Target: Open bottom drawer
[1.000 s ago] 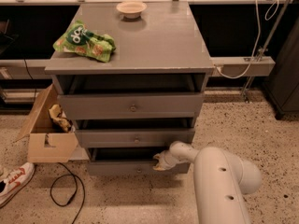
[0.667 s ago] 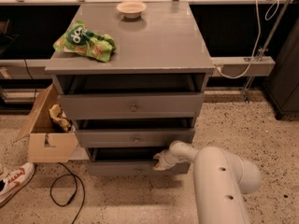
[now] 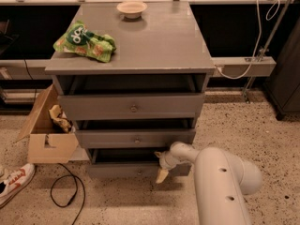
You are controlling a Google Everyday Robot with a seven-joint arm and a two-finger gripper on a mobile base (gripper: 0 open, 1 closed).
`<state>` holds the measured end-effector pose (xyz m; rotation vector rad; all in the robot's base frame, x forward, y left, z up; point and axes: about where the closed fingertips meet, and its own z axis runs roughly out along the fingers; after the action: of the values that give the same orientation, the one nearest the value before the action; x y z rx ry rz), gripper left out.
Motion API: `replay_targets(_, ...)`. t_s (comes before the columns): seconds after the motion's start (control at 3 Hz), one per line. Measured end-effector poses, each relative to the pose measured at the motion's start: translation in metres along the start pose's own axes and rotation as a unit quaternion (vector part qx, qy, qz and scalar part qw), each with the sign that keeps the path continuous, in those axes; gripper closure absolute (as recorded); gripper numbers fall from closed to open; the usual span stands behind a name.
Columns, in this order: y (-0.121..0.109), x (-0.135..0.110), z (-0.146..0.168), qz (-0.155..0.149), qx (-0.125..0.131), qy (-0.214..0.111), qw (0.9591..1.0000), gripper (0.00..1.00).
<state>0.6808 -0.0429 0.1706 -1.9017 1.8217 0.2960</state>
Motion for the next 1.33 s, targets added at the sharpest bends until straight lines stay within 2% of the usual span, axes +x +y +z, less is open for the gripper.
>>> replay_targets(0.33,0.000,0.000,0.000,0.000,0.000,0.000,1.0000,0.00)
replay_targets(0.67,0.007,0.000,0.002,0.002,-0.025,-0.006,0.9997,0.00)
replay_targets(1.0,0.033,0.005,-0.001,0.016,-0.068,0.004,0.9976,0.03)
replay_targets(1.33,0.057,0.010,0.002,0.032,-0.096,0.020,0.9946,0.26)
